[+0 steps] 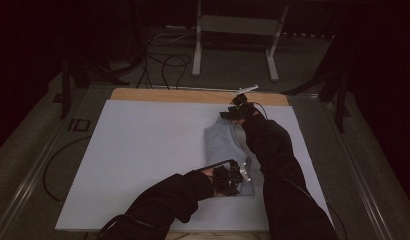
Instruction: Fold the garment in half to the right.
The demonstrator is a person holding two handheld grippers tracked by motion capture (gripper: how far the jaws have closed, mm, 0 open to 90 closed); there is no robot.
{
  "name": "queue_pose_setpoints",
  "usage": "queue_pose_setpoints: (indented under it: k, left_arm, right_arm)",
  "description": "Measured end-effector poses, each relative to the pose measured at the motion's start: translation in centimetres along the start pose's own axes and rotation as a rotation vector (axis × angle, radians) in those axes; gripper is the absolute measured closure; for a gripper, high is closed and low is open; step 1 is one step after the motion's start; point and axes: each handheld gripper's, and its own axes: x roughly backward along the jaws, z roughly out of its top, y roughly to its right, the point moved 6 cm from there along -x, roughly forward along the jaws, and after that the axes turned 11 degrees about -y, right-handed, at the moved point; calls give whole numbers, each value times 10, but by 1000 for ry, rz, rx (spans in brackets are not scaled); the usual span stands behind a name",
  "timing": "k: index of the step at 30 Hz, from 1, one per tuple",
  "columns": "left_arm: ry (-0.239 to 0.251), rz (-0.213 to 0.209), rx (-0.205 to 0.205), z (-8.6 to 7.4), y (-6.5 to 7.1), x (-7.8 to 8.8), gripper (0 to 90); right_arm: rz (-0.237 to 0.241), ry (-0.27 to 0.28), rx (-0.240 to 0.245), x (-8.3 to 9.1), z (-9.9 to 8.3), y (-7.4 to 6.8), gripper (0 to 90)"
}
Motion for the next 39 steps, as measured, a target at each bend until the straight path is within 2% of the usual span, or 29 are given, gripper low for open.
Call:
queue_pose_setpoints:
  k: [3, 8, 14, 20, 23, 27, 29, 35, 36, 39]
  left_arm:
    - [5, 3, -3, 3, 1, 2, 870]
    - [17, 10, -10, 10, 1, 7, 869]
    - [40, 15, 2, 20, -2, 9, 869]
    - [38, 27, 8, 27, -4, 8, 869]
    - [3, 6, -2, 31, -4, 2, 860]
    - [-15, -42, 5, 29, -3, -12, 771]
    - [-8, -50, 2, 29, -2, -14, 717]
    - [9, -61, -13, 30, 2, -10, 687]
    - [12, -61, -24, 30, 4, -9, 664]
    - [30, -47, -23, 30, 5, -2, 576]
  right_arm:
    - [-12, 0, -8, 5, -3, 1, 386]
    - [-21, 6, -26, 13, -7, 4, 355]
    - [-14, 46, -43, 25, -7, 7, 307]
    - [-7, 59, -52, 28, -11, 6, 294]
    - [0, 68, -52, 28, -12, 4, 267]
    - [21, 79, -45, 31, -13, 1, 186]
    - [23, 79, -33, 34, -13, -1, 170]
    - [39, 109, -30, 44, -13, -1, 144]
    - [33, 106, -29, 45, -13, -2, 137]
    - [32, 109, -19, 46, -14, -3, 121]
